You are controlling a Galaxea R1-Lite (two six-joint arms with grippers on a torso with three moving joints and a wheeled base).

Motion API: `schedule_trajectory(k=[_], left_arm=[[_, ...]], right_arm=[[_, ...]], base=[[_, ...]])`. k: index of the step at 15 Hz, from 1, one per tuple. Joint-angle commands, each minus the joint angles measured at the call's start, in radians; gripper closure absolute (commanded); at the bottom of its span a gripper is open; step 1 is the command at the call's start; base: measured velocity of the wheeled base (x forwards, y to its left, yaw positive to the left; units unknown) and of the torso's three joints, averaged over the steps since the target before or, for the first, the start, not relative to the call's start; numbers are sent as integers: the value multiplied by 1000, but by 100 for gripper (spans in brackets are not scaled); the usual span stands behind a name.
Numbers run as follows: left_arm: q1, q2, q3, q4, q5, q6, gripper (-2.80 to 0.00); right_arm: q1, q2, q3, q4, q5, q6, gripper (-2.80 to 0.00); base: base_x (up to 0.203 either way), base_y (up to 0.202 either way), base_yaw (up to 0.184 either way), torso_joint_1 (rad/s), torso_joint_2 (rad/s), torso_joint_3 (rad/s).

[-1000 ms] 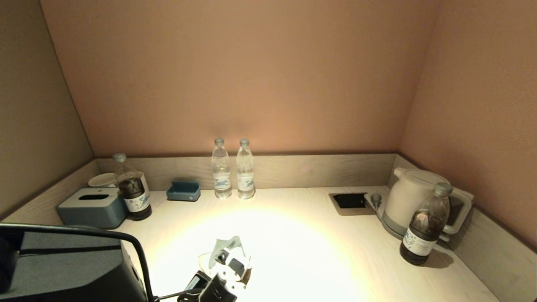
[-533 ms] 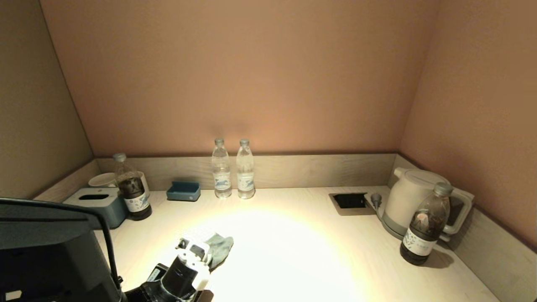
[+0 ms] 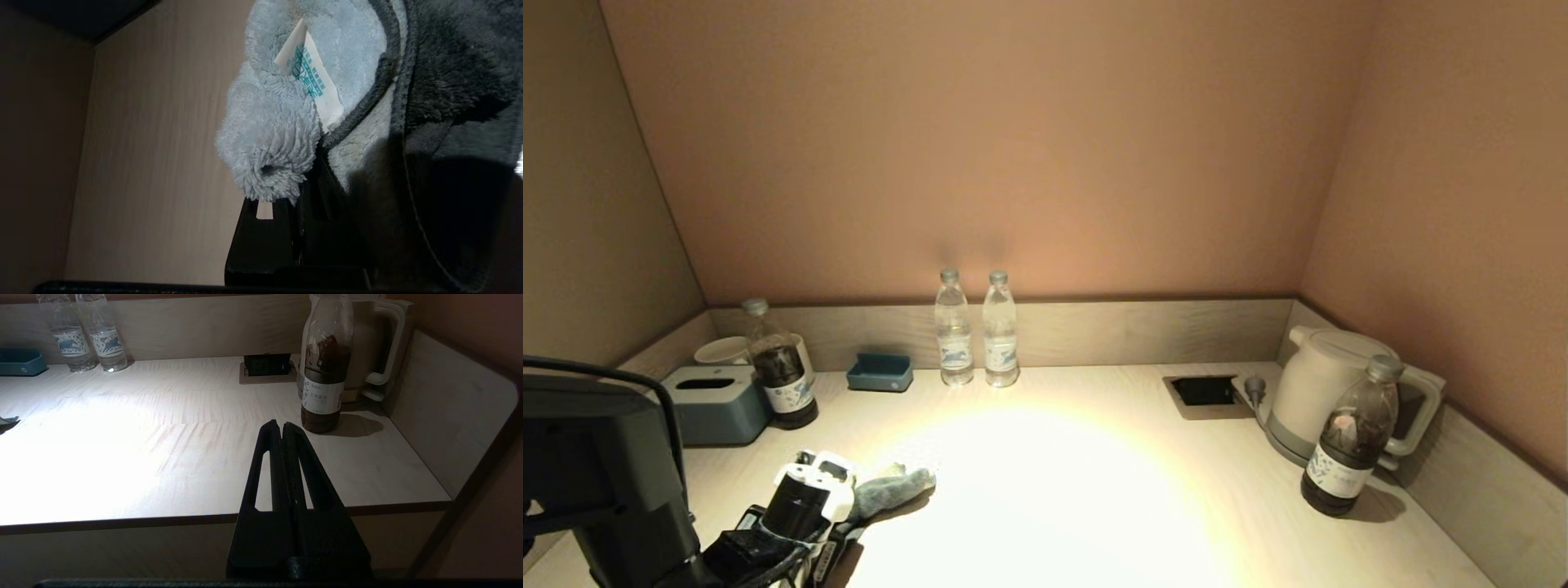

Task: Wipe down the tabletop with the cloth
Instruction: Sweep the stains on the table

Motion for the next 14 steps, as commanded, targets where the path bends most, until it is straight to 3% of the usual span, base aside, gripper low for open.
schedule_trajectory(k=[1,9,14], left_arm=[[48,-13,19,-5,5,9,0],[231,-87,55,-5,23,118,0],[397,-104,-15,-18,19,195,0]], right_arm=[[-1,1,0,-1,0,0,0],[1,1,0,-1,0,0,0],[-1,1,0,-1,0,0,0]], base=[[0,0,0,0,0,0],[0,0,0,0,0,0],[0,0,0,0,0,0]])
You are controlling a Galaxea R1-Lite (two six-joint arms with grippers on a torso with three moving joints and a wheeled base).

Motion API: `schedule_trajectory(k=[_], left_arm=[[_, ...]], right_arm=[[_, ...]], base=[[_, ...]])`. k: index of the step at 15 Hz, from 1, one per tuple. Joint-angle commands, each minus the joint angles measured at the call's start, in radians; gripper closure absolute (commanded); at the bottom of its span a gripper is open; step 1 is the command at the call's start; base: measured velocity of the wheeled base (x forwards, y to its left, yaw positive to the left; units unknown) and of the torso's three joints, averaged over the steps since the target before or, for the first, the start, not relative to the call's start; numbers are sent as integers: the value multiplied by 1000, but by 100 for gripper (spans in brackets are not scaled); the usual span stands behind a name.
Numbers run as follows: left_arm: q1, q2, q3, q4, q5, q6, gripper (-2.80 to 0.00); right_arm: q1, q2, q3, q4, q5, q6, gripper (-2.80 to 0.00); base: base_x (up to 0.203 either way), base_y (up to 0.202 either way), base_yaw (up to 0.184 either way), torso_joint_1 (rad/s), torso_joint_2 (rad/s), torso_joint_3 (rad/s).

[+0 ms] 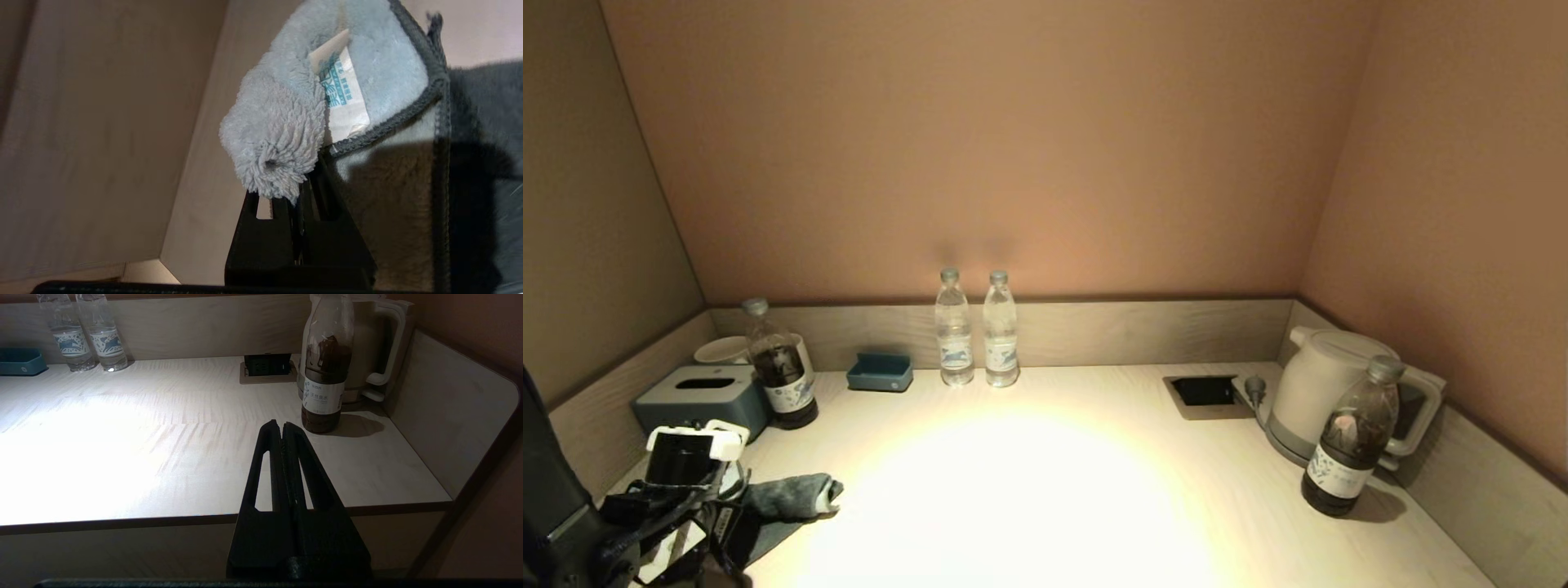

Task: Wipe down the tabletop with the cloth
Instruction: Sweep the stains on the table, then place the tablecloth

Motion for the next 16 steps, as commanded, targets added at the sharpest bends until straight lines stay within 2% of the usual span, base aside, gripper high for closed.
schedule_trajectory(k=[1,6,8,12,16], left_arm=[[60,-1,-42,-18,0,17,0],[223,-31,-213,-47,-29,95,0],[254,-71,-277,-44,-43,100,0],[246,-150,-349,-50,-59,94,0],[173,-272,-402,-45,-60,88,0]], right_arm=[[-1,1,0,0,0,0,0],[1,1,0,0,0,0,0],[-1,1,0,0,0,0,0],[1,1,0,0,0,0,0],[1,1,0,0,0,0,0]], base=[[0,0,0,0,0,0],[0,0,0,0,0,0],[0,0,0,0,0,0],[0,0,0,0,0,0],[0,0,0,0,0,0]])
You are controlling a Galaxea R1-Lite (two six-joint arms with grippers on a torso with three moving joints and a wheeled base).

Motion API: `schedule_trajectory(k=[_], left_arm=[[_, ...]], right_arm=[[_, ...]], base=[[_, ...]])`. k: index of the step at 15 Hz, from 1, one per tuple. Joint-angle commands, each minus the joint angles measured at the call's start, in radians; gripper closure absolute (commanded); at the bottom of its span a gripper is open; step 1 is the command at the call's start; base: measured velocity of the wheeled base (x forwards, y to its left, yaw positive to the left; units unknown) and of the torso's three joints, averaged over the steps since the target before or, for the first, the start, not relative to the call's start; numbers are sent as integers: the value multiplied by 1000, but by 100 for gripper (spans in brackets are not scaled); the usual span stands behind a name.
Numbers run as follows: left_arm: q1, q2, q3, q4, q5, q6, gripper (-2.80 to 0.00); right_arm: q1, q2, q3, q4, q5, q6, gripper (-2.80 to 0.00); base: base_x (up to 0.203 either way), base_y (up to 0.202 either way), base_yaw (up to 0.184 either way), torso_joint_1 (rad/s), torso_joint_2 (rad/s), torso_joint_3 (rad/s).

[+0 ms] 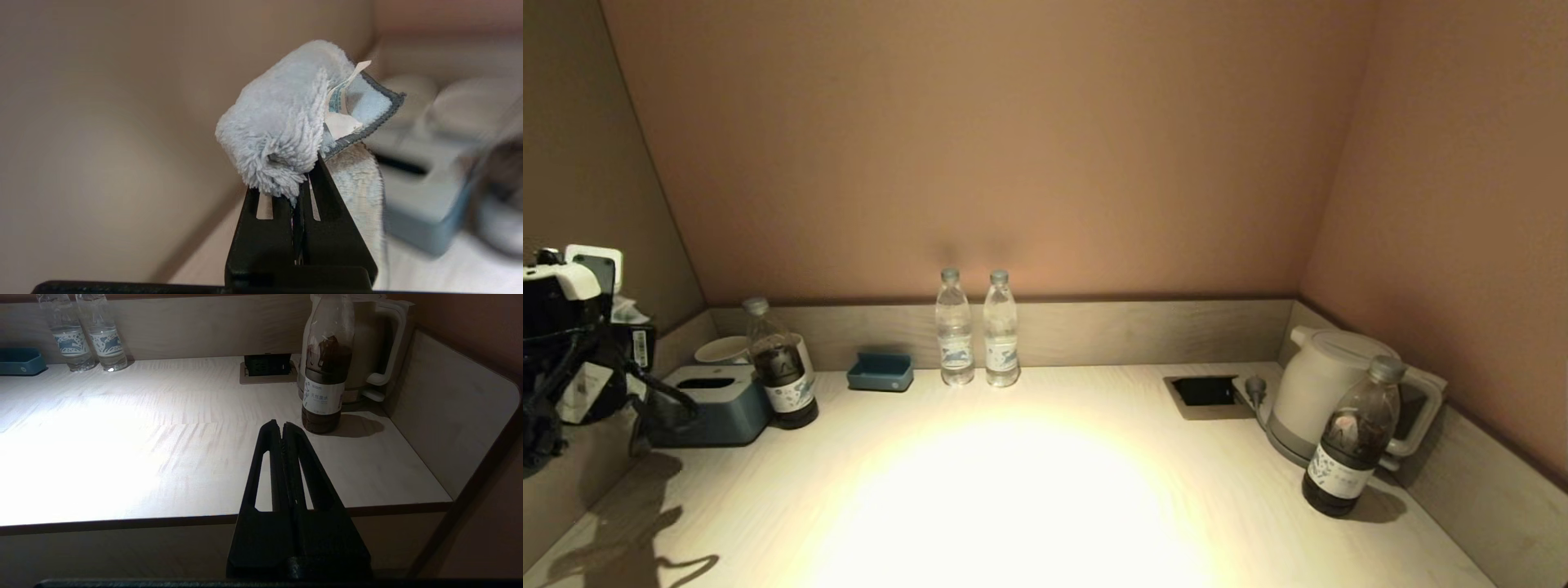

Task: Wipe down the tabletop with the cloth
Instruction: Place the tablecloth

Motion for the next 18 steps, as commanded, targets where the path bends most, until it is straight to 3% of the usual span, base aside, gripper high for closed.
schedule_trajectory(k=[1,7,10,14,16,18], left_arm=[[-35,-81,-29,-3,5,2,0],[-195,-227,-129,54,5,3,0],[-212,-262,-177,142,4,-23,0],[-210,-296,-362,450,0,-143,0],[-210,-301,-406,537,-25,-193,0],[-209,-305,-564,844,-130,-308,0]], right_arm=[[0,1,0,0,0,0,0],[1,1,0,0,0,0,0],[0,1,0,0,0,0,0],[1,1,0,0,0,0,0],[1,1,0,0,0,0,0],[1,1,0,0,0,0,0]], base=[[0,0,0,0,0,0],[0,0,0,0,0,0],[0,0,0,0,0,0],[0,0,0,0,0,0],[0,0,0,0,0,0],[0,0,0,0,0,0]])
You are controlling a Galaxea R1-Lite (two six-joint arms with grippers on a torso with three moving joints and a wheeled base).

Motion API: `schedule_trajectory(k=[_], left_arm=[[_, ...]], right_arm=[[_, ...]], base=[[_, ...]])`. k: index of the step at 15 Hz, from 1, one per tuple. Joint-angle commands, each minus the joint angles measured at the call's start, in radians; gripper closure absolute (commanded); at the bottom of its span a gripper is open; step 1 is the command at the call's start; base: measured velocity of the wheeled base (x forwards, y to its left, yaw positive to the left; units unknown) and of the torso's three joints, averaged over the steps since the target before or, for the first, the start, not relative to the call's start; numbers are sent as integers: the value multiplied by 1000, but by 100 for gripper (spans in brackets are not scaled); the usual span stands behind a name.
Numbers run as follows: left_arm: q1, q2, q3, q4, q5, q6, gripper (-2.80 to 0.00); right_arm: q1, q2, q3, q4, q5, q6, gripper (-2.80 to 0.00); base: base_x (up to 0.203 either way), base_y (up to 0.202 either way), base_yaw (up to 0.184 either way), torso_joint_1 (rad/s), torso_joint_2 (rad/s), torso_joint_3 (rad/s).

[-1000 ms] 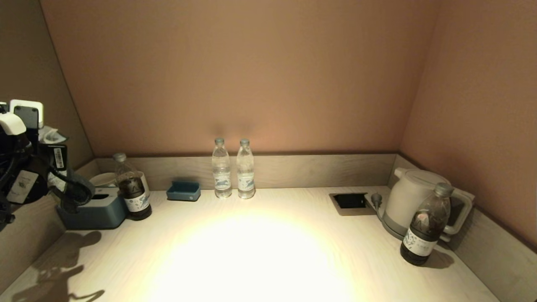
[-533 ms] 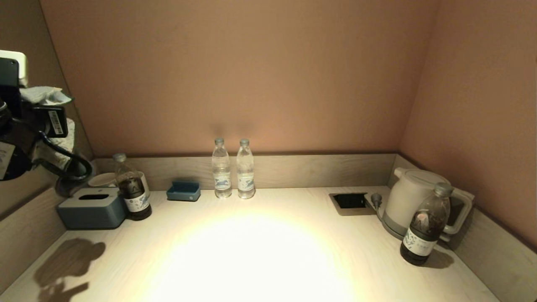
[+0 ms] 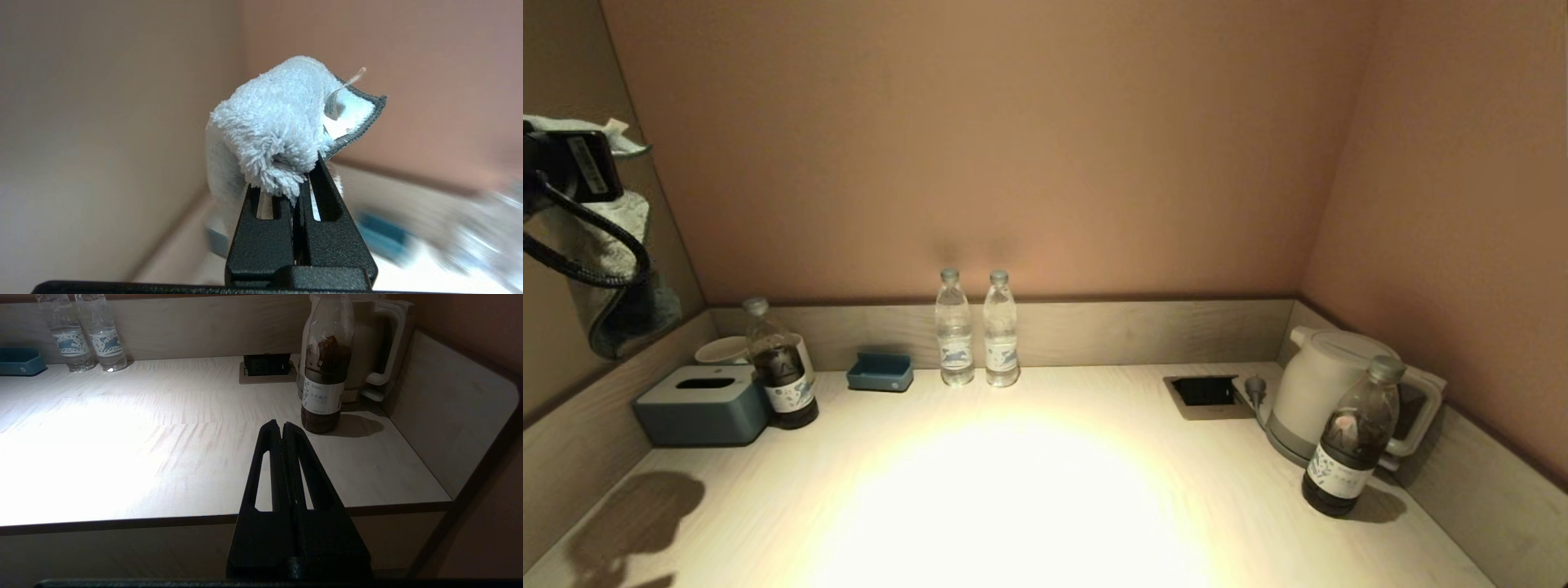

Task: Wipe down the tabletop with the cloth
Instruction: Place the tablecloth

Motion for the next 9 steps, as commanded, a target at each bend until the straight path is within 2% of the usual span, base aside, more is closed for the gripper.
schedule_trajectory(k=[1,2,3,5,6,7,9], left_arm=[[4,-7,-107,264,-112,-88,0],[8,-8,-132,313,-161,-134,0],[30,-10,-137,349,-216,-148,0],[118,-9,-137,425,-514,-168,0],[182,-4,-130,450,-610,-172,0],[239,10,-113,464,-667,-171,0],[301,45,-76,471,-703,-149,0]], right_arm=[[0,1,0,0,0,0,0],[0,1,0,0,0,0,0],[0,1,0,0,0,0,0],[-1,1,0,0,0,0,0],[-1,1,0,0,0,0,0],[0,1,0,0,0,0,0],[0,1,0,0,0,0,0]], base=[[0,0,0,0,0,0],[0,0,0,0,0,0],[0,0,0,0,0,0],[0,0,0,0,0,0],[0,0,0,0,0,0],[0,0,0,0,0,0],[0,0,0,0,0,0]])
